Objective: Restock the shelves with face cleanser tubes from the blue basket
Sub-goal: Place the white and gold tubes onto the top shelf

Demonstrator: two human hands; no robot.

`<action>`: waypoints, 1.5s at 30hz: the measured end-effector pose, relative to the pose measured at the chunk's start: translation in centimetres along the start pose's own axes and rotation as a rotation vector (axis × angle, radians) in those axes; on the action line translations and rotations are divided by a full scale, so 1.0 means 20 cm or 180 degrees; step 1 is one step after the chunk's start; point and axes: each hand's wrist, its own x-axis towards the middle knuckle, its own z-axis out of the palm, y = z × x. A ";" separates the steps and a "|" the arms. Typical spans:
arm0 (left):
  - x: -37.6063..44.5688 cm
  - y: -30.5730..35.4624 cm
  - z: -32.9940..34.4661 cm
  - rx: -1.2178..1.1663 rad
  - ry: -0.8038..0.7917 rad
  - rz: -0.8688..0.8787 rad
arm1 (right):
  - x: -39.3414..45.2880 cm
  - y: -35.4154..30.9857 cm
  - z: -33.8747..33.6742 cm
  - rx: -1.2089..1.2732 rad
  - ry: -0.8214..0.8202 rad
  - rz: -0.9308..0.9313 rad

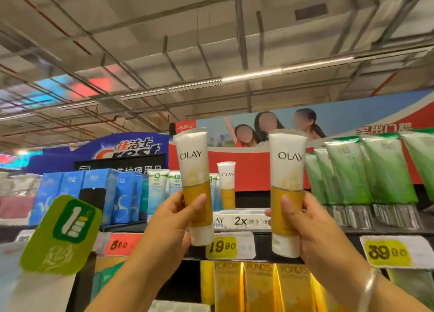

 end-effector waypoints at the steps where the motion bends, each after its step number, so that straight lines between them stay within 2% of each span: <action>1: 0.07 0.02 -0.02 0.0057 0.0000 0.0065 | 0.06 0.00 0.04 0.0021 0.0038 -0.0088; 7: 0.43 0.02 -0.04 0.0386 -0.0370 0.0227 | 0.33 0.00 0.16 0.0136 0.0307 -0.0372; 12: 0.63 -0.05 -0.09 0.0545 -0.0410 0.0243 | 0.46 0.05 0.22 -0.0108 0.0404 -0.0418; 18: 0.73 -0.10 -0.10 0.0500 -0.0454 0.0094 | 0.56 0.07 0.25 -0.0597 0.0461 -0.0407; 25: 0.75 -0.10 -0.06 0.0543 -0.0587 0.0120 | 0.66 0.08 0.21 -0.0719 0.0592 -0.0366; 29: 0.73 -0.13 -0.10 0.0660 -0.0421 0.0275 | 0.70 0.14 0.21 -0.0693 0.0567 -0.0217; 32: 0.72 -0.15 -0.11 0.0935 -0.0501 0.0328 | 0.72 0.15 0.20 -0.0770 0.0488 -0.0183; 36: 0.70 -0.18 -0.11 0.1368 -0.0473 0.0171 | 0.73 0.17 0.20 -0.0899 0.0316 -0.0113; 45: 0.70 -0.17 -0.14 0.1479 -0.0475 -0.0034 | 0.73 0.15 0.19 -0.1141 0.0040 0.0025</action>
